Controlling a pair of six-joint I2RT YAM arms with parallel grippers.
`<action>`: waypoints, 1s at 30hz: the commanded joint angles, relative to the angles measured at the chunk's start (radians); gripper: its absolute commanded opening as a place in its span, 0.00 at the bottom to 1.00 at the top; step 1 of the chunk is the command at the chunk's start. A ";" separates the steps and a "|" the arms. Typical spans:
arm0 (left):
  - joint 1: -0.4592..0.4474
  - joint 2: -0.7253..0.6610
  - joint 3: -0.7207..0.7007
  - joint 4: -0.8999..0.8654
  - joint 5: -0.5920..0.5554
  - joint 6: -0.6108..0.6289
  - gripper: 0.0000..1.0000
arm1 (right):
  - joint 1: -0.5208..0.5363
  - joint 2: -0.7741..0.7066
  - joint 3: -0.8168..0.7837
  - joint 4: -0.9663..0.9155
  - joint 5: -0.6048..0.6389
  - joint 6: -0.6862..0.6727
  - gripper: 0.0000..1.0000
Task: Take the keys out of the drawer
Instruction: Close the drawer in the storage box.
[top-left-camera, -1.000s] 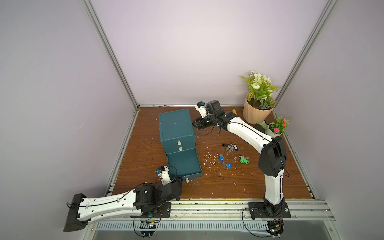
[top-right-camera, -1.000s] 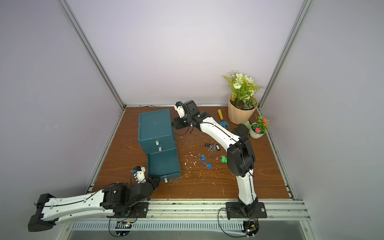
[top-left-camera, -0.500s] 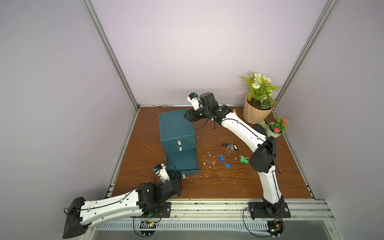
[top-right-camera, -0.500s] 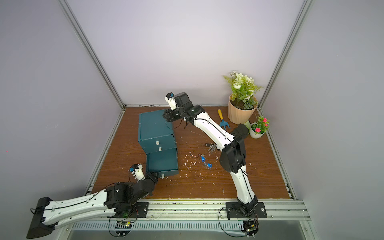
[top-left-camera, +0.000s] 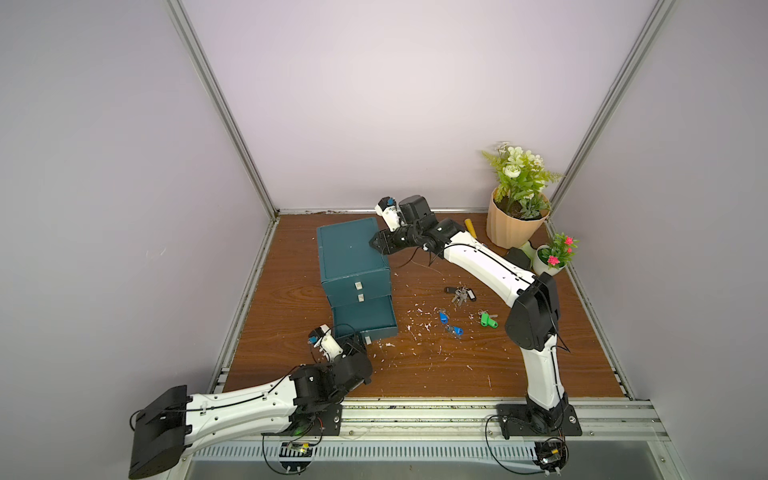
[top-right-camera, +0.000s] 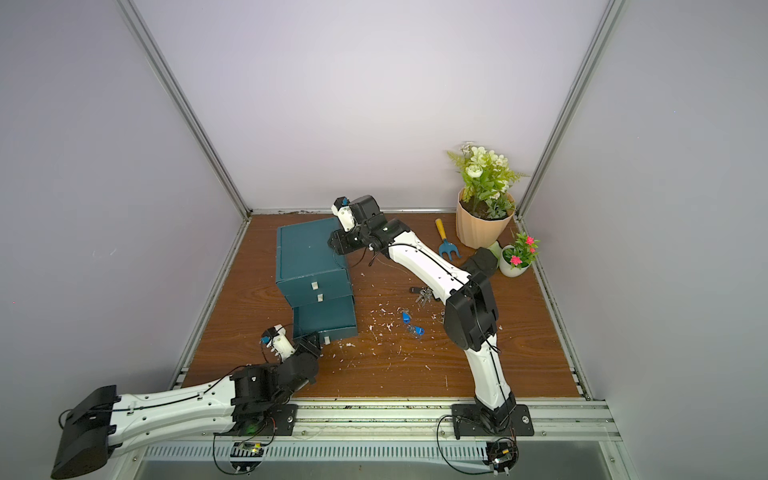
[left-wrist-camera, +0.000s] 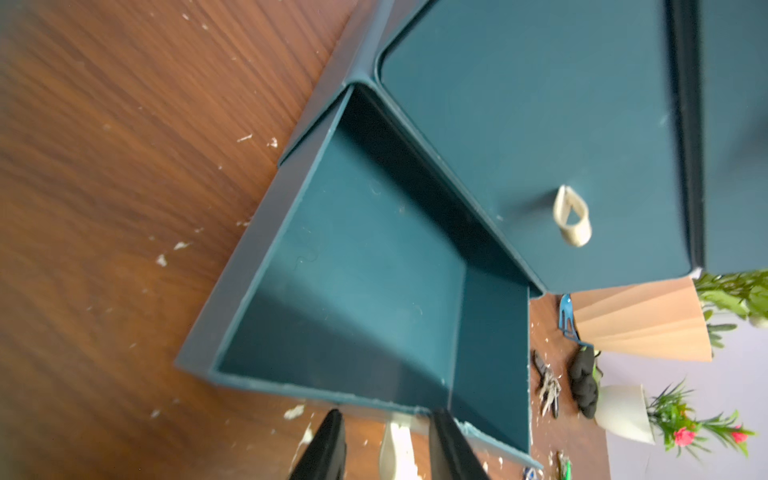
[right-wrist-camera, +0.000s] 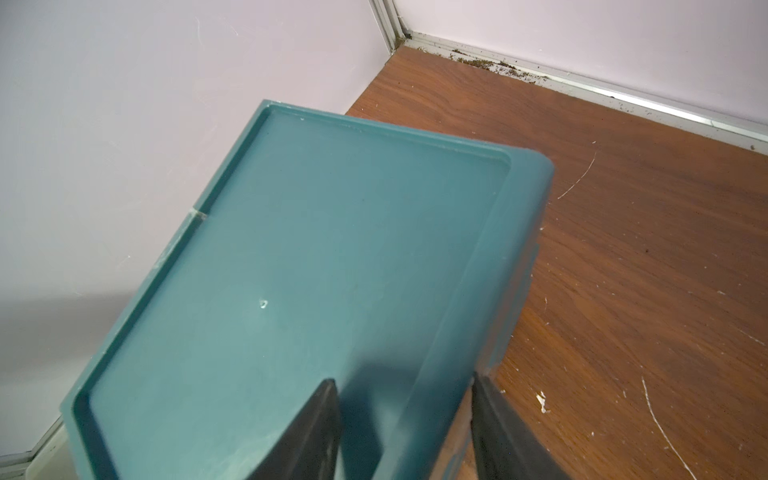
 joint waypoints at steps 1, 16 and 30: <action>0.087 0.064 -0.032 0.127 0.005 0.099 0.38 | 0.012 -0.024 -0.054 -0.071 -0.025 0.002 0.53; 0.154 0.341 -0.051 0.406 -0.134 0.094 0.41 | 0.017 -0.055 -0.147 -0.021 -0.059 0.022 0.51; 0.245 0.601 -0.067 0.763 -0.070 0.157 0.48 | 0.020 -0.063 -0.172 -0.012 -0.068 0.029 0.50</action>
